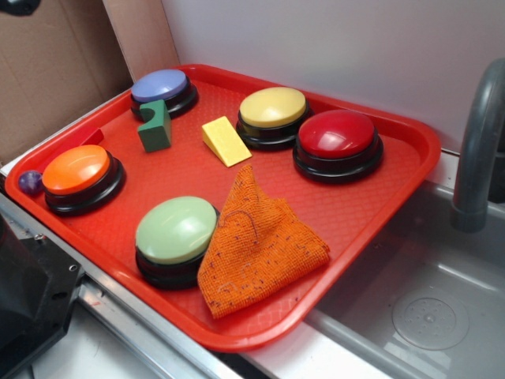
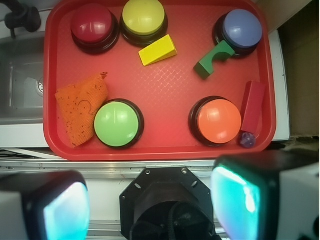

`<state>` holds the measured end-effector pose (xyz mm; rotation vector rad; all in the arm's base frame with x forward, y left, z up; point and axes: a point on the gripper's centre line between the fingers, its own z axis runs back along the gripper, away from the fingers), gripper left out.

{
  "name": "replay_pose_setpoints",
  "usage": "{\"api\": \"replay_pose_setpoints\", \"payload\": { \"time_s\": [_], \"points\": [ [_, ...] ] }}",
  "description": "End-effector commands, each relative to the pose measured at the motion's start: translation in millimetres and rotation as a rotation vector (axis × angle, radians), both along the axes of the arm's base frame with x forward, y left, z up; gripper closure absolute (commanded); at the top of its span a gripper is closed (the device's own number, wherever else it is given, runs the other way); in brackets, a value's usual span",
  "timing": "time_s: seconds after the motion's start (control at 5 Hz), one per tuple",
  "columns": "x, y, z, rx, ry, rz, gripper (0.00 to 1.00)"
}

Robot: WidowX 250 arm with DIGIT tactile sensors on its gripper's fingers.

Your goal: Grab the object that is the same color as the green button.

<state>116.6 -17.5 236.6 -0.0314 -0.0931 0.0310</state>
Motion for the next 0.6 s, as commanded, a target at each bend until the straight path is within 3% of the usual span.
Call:
{"api": "replay_pose_setpoints", "payload": {
  "time_s": [0.0,0.2,0.4],
  "points": [
    [0.0,0.0,0.0,0.000,0.000,0.000,0.00],
    [6.5,10.2,-7.2,0.003,-0.016,0.079,0.00],
    [14.5,27.9,-20.2,-0.040,-0.040,0.240,0.00]
  ]
}}
